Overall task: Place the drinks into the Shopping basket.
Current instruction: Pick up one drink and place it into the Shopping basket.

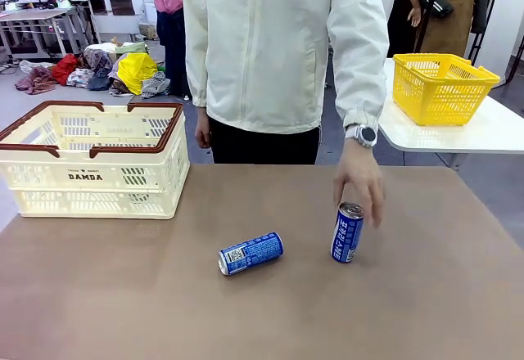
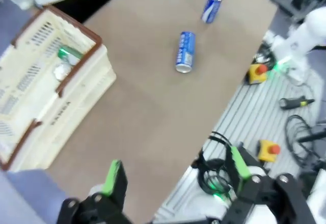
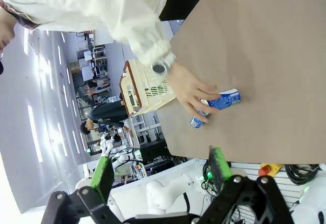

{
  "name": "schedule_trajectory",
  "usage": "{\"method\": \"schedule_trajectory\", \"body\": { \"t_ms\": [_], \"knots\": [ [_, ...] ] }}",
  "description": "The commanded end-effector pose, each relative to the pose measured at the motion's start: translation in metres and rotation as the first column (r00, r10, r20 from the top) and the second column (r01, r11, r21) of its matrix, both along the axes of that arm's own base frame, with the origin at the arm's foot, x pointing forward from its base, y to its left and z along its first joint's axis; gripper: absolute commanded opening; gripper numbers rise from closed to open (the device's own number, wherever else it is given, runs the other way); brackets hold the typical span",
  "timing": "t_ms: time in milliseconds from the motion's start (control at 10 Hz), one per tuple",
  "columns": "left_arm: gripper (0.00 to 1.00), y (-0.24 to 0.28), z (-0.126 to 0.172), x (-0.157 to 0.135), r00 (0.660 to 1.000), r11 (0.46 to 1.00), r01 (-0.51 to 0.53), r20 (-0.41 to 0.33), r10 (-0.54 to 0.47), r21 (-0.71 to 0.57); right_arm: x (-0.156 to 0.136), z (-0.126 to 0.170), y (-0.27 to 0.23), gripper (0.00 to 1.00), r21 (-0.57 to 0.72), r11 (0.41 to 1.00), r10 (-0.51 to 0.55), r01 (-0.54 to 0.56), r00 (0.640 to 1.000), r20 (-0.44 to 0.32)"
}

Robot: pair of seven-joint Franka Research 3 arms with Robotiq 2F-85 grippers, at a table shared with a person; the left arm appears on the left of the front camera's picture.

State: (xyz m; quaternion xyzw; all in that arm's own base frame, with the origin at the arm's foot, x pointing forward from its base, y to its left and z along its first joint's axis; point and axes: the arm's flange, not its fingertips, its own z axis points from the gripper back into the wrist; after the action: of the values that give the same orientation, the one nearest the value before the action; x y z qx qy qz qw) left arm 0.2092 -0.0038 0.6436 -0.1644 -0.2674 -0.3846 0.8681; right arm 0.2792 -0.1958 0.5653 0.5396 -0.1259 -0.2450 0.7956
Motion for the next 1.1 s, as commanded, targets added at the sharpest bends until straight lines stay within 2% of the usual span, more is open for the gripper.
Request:
{"method": "schedule_trajectory", "body": {
  "t_ms": [0, 200, 400, 500, 700, 1000],
  "knots": [
    [1.0, -0.046, -0.008, 0.032, 0.993, 0.984, -0.113, -0.02, 0.117, 0.135, 0.001, 0.003, 0.0, 1.0, 0.013, 1.0, -0.002, 0.002, 1.0, -0.006],
    [1.0, -0.117, -0.042, 0.071, 0.995, 0.965, -0.076, -0.05, 0.091, 0.25, 0.001, 0.003, 0.0, 1.0, 0.013, 1.0, -0.002, 0.002, 1.0, -0.006],
    [1.0, -0.19, -0.088, 0.105, 0.999, 0.941, 0.0, -0.041, 0.015, 0.337, 0.001, 0.003, 0.0, 1.0, 0.013, 1.0, -0.002, 0.002, 1.0, -0.006],
    [1.0, -0.219, -0.111, 0.113, 1.0, 0.929, -0.016, -0.008, 0.021, 0.369, 0.001, 0.003, 0.0, 1.0, 0.013, 1.0, -0.002, 0.002, 1.0, -0.006],
    [1.0, -0.283, -0.162, 0.119, 0.994, 0.947, 0.05, 0.08, -0.08, 0.318, 0.001, 0.003, 0.0, 1.0, 0.013, 1.0, -0.002, 0.002, 1.0, -0.006],
    [1.0, -0.344, -0.221, 0.128, 0.982, 0.942, 0.143, 0.076, -0.174, 0.304, 0.001, 0.003, 0.0, 1.0, 0.013, 1.0, -0.002, 0.002, 1.0, -0.006]
  ]
}}
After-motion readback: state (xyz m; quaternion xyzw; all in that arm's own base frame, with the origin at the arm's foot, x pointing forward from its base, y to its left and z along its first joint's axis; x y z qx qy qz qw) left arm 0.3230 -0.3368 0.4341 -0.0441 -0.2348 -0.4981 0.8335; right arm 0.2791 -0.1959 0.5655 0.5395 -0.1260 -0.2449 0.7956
